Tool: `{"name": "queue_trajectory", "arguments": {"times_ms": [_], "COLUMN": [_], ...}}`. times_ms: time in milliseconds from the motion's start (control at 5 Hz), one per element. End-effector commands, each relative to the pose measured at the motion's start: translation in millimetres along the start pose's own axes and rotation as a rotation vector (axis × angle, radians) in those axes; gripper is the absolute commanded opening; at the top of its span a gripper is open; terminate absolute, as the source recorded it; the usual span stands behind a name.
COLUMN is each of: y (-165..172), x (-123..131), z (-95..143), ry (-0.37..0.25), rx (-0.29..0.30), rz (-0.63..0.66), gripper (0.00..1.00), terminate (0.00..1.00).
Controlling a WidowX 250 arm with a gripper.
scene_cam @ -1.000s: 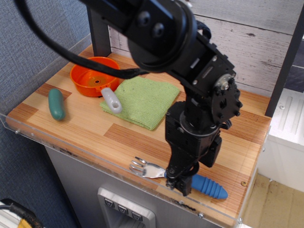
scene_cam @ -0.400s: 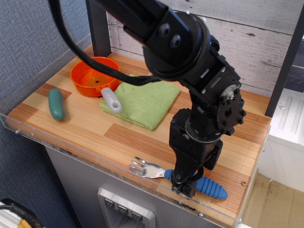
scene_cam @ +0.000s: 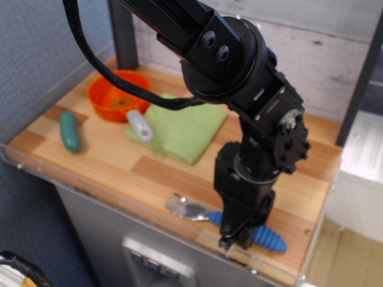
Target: Move the blue fork to the right of the green cloth.
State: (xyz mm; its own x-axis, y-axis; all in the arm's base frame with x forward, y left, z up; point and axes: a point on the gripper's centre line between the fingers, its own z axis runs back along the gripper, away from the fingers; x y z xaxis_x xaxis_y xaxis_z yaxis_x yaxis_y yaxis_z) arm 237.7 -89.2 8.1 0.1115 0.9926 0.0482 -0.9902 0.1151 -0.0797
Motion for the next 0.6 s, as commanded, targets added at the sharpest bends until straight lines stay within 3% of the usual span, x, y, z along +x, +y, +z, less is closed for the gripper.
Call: {"name": "queue_trajectory", "arguments": {"times_ms": [0, 400], "y": [-13, -23], "x": [-9, -5], "z": [11, 34], "ry": [0.0, -0.037], "rx": [-0.036, -0.095], "rz": [-0.021, -0.092], "gripper": [0.0, 0.0], "terminate": [0.0, 0.0]}}
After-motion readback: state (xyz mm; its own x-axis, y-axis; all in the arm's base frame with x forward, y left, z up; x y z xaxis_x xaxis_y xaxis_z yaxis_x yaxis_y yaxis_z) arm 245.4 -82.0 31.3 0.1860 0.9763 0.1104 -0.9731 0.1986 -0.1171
